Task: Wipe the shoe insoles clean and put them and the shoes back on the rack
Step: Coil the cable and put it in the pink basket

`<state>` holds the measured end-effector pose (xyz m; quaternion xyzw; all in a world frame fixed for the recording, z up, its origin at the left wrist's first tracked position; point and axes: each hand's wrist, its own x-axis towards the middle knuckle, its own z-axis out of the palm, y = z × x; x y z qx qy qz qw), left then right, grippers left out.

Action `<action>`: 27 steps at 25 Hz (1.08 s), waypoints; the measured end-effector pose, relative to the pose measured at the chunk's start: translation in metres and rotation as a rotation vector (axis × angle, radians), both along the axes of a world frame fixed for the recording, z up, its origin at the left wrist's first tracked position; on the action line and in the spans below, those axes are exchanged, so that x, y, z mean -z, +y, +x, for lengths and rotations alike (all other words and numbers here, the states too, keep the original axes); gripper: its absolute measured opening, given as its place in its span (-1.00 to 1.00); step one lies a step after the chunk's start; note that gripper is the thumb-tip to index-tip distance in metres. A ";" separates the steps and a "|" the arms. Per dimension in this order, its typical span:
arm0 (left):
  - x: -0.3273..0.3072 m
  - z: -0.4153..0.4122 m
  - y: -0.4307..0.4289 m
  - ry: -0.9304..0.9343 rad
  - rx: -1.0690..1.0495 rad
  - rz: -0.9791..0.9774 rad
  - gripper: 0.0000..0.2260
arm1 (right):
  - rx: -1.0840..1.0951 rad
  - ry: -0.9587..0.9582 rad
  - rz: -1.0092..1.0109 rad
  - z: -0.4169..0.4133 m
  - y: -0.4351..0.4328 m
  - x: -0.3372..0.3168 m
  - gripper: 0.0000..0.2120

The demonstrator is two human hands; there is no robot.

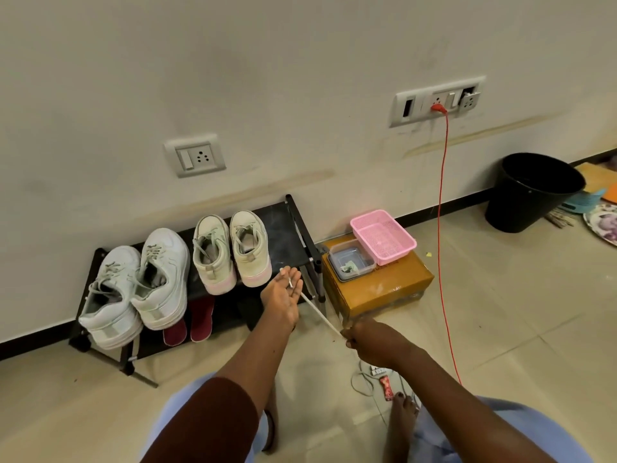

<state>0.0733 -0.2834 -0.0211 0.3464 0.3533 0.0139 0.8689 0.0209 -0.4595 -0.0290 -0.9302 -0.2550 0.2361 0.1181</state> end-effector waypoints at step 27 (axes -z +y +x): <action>0.036 -0.031 -0.001 -0.044 0.478 -0.334 -0.73 | 0.642 0.238 0.633 0.003 0.044 0.039 -0.69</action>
